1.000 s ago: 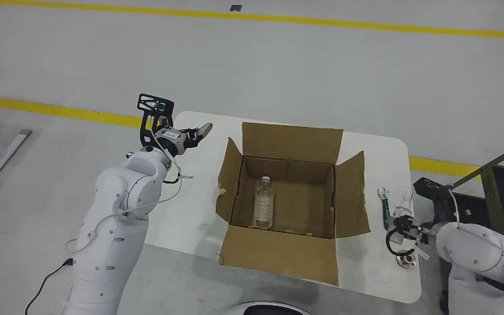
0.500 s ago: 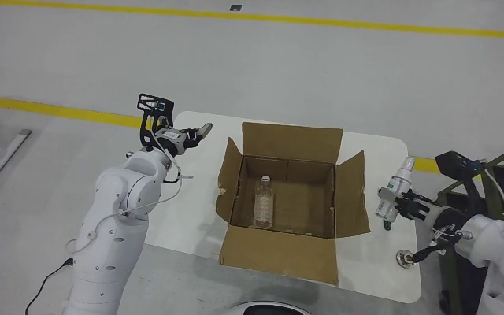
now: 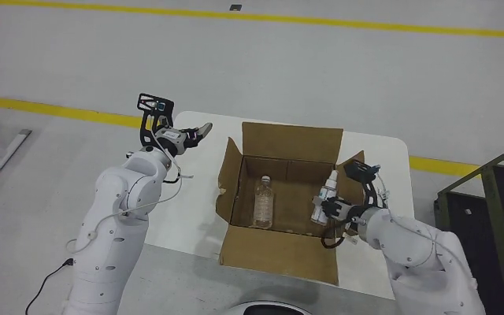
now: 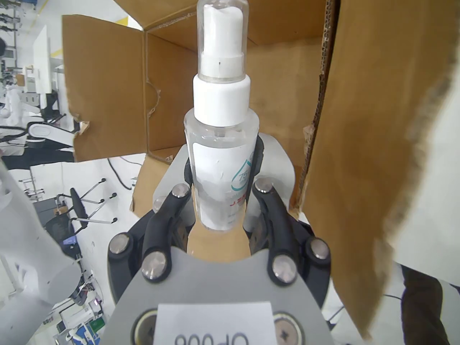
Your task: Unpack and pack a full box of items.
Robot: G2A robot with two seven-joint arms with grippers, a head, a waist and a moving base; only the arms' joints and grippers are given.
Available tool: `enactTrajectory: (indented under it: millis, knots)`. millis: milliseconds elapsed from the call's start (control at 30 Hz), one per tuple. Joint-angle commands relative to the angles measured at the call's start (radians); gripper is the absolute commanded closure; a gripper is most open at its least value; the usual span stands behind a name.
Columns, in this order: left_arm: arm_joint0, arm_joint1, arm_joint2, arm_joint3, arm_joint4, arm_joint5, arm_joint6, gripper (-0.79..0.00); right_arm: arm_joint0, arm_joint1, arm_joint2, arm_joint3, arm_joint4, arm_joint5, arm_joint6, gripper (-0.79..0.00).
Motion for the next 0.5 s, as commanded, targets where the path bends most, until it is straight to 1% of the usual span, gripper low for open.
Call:
enactTrajectory:
  millis: [0, 100, 200, 333, 467]
  knots:
    - [0.0, 0.0, 0.0, 0.0, 0.0, 0.0, 0.0, -0.785, 0.047, -0.007, -0.102, 0.076, -0.063, 0.038, -0.045, 0.0]
    - [0.0, 0.0, 0.0, 0.0, 0.0, 0.0, 0.0, -0.785, 0.108, -0.021, -0.21, 0.171, -0.107, 0.078, -0.081, 0.0]
    - [0.0, 0.0, 0.0, 0.0, 0.0, 0.0, 0.0, -0.785, 0.158, -0.035, -0.28, 0.253, -0.125, 0.109, -0.12, 0.0]
    - [0.0, 0.0, 0.0, 0.0, 0.0, 0.0, 0.0, -0.785, 0.202, -0.046, -0.315, 0.324, -0.12, 0.129, -0.132, 0.0]
    - [0.0, 0.0, 0.0, 0.0, 0.0, 0.0, 0.0, -0.785, 0.202, -0.046, -0.315, 0.324, -0.12, 0.129, -0.132, 0.0]
